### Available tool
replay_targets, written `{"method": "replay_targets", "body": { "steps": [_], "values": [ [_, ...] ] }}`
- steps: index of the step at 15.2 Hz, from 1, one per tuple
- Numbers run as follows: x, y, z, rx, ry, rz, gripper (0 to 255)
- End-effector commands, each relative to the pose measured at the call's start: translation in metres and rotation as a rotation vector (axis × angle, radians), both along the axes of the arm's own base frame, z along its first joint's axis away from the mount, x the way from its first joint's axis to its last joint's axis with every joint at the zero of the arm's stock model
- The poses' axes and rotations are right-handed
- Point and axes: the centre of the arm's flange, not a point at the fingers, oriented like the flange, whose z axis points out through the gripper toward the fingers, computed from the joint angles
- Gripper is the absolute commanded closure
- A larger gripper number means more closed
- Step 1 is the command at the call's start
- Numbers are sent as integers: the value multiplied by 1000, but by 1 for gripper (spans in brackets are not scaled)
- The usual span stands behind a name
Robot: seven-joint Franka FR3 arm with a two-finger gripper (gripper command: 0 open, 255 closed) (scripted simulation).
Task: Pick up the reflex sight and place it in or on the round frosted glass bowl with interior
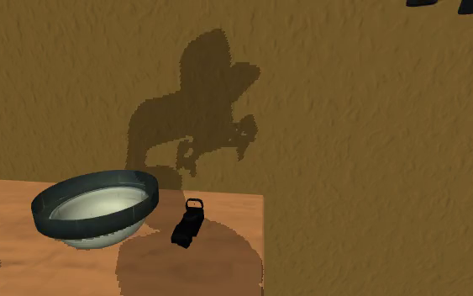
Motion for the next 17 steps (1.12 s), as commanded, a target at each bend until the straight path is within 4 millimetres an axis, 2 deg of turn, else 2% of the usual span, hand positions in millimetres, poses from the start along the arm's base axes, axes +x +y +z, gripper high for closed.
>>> {"method": "replay_targets", "body": {
  "steps": [1, 17],
  "values": [
    [0, 0, 0, 0, 0, 0, 0],
    [101, 123, -143, 6, 24, -174, 0]
  ]
}}
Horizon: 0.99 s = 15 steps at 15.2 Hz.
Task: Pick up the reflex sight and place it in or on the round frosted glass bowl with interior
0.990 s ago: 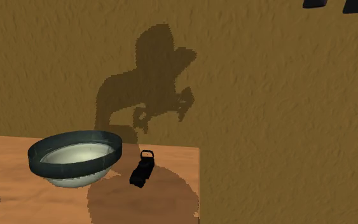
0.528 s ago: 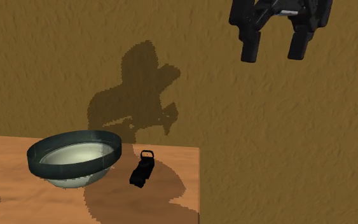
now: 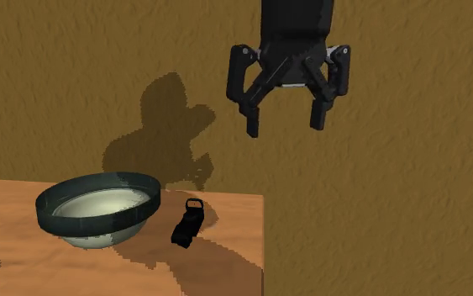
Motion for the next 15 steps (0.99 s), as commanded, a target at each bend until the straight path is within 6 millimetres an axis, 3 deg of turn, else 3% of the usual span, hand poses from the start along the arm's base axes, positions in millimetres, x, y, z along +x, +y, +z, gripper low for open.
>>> {"method": "replay_targets", "body": {
  "steps": [1, 15],
  "values": [
    [14, 15, -22, 2, 2, -23, 0],
    [116, 107, -149, 8, 22, -176, 0]
  ]
}}
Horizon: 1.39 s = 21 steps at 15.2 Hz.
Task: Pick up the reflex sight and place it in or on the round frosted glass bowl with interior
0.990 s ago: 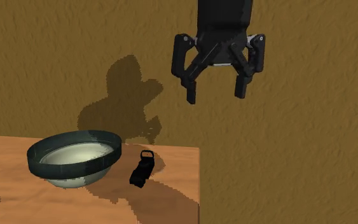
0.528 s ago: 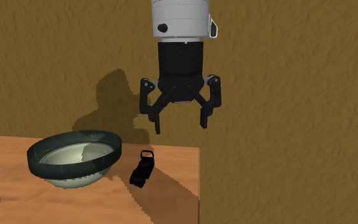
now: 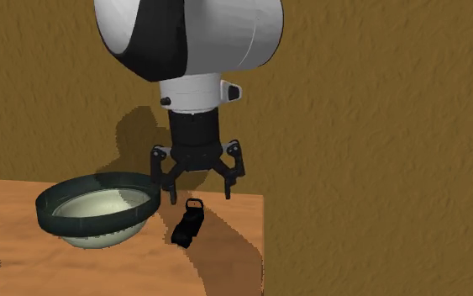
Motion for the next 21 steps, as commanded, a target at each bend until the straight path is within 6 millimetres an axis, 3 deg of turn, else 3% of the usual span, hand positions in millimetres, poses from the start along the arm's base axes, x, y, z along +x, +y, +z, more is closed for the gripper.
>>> {"method": "replay_targets", "body": {
  "steps": [1, 3, 11, 19, 20, 21],
  "values": [
    [14, 14, -20, 2, 3, -24, 0],
    [30, 26, -38, 2, 6, -46, 0],
    [32, 24, -78, 2, 6, -46, 0],
    [32, 24, -78, 2, 6, -46, 0],
    [32, 24, -78, 2, 6, -46, 255],
    [32, 24, -78, 2, 6, -46, 255]
  ]
}}
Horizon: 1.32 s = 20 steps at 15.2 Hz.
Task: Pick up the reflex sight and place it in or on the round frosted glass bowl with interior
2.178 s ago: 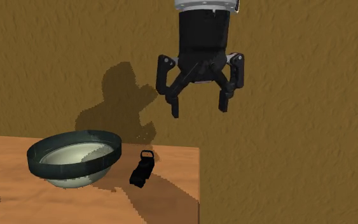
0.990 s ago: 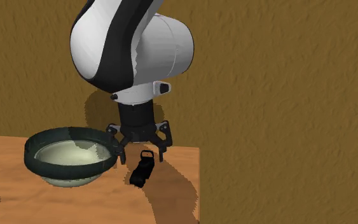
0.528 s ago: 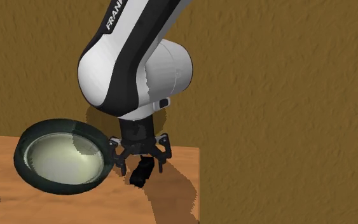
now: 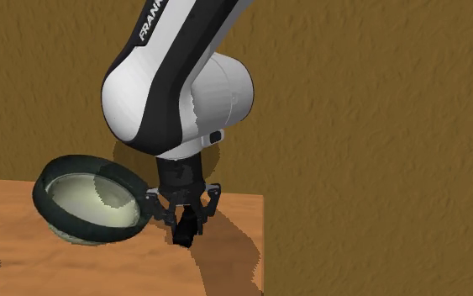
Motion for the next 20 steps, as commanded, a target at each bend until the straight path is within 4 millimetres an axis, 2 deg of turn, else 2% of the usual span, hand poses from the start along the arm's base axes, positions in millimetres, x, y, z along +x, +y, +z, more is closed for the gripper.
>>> {"method": "replay_targets", "body": {
  "steps": [1, 8, 20],
  "values": [
    [0, -1, -1, -1, 3, -1, 255],
    [0, -1, -2, -1, 3, -1, 255],
    [0, -1, 62, -1, 3, -1, 255]
  ]
}}
